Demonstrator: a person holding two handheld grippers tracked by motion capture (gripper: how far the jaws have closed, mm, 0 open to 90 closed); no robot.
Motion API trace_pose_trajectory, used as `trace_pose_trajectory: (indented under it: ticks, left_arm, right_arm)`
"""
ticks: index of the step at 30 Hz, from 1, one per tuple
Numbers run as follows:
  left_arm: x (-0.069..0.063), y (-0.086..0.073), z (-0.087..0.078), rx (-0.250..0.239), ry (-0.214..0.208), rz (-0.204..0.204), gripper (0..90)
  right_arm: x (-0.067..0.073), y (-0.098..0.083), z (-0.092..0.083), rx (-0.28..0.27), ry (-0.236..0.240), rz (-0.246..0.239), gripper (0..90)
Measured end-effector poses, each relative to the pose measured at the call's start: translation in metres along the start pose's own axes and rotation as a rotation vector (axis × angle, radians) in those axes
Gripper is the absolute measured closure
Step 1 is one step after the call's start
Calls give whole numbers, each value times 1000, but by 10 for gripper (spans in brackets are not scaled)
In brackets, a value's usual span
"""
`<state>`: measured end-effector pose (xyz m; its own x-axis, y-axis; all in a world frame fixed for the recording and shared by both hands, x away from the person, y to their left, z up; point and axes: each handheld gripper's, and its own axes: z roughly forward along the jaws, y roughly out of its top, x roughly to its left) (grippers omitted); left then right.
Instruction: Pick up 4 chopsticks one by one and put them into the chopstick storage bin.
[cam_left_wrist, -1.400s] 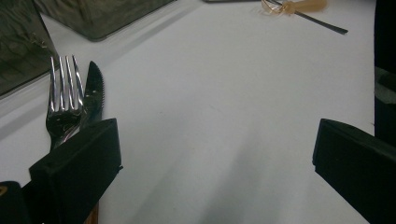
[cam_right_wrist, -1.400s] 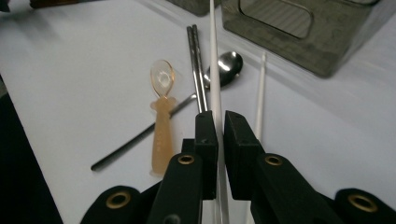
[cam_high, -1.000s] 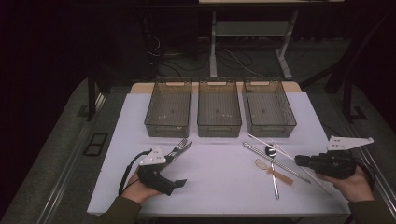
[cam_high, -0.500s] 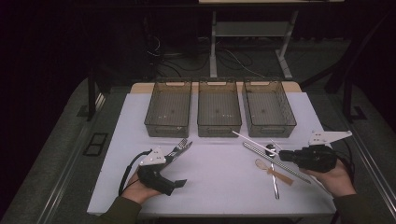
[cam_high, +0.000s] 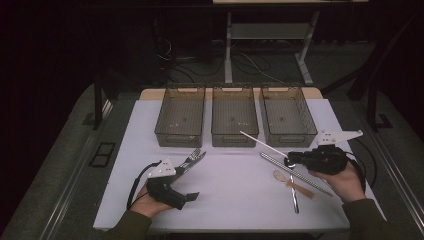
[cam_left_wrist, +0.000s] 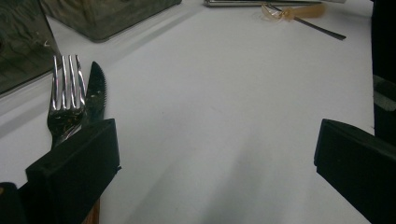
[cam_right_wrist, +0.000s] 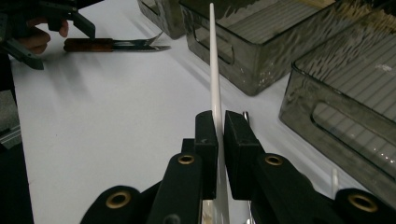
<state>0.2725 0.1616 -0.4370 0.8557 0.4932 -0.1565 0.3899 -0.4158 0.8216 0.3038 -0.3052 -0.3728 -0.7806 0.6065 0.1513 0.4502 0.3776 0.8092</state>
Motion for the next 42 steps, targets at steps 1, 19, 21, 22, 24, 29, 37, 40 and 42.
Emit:
trace_pose_trajectory:
  ticks: [1,19,21,22,24,29,37,40,42]
  left_arm:
    - [0,0,0,0,1,2,0]
    - [-1,0,0,-6,-4,-2,0]
    - [-1,0,-1,-5,-5,0,0]
    - [-1,0,-1,-5,-6,0,0]
    - [-1,1,-1,-5,-8,2,0]
    - [-1,1,0,-2,-8,4,0]
    - [-1,1,-1,-5,-10,5,0]
    - [-1,1,-1,-5,-9,5,0]
    - [-1,1,-1,-5,-8,4,0]
  right_arm:
    - [0,2,2,-2,-2,-2,843]
    - [9,43,44,-12,-5,-20,842]
    - [10,47,49,-9,-6,-21,842]
    - [11,50,52,-6,-11,-24,842]
    - [12,54,55,-7,-10,-21,842]
    - [14,67,66,-2,-23,-8,842]
    - [19,88,90,22,-46,-1,842]
    - [20,96,98,20,-46,7,842]
    - [21,102,102,16,-48,7,842]
